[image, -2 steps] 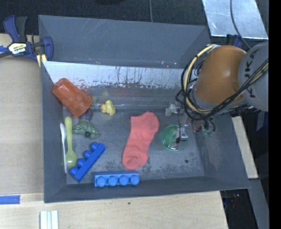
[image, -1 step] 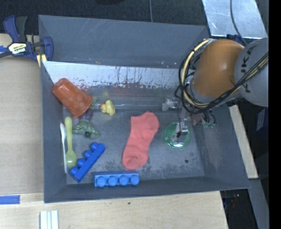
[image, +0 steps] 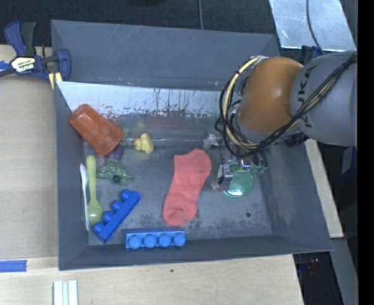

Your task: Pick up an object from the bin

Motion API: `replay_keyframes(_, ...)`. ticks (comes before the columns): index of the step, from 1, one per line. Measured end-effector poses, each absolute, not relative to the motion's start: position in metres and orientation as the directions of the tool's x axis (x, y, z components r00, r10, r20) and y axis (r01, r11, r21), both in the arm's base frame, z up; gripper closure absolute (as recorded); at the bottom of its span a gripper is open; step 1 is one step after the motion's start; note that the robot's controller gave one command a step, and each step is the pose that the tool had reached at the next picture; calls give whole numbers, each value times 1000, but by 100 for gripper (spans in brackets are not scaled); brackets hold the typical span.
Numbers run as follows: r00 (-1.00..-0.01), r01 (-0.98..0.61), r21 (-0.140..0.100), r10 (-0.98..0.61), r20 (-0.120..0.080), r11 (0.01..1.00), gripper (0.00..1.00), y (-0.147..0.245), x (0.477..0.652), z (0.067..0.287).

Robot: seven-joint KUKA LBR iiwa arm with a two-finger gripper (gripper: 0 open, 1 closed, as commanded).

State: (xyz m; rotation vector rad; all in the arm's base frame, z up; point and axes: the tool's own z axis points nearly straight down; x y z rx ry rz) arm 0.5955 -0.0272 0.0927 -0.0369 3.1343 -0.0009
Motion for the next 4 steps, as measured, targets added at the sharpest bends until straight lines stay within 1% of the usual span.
replay_keyframes(1,-986,169,1,169,-12,986,0,-22,604,92)
replay_keyframes(2,-998,-56,0,-56,-10,998,0,20,610,74)
replay_keyframes(3,-985,170,-1,169,-21,986,100,-5,575,72)
replay_keyframes(4,-985,169,-2,169,-21,986,100,-5,575,72)
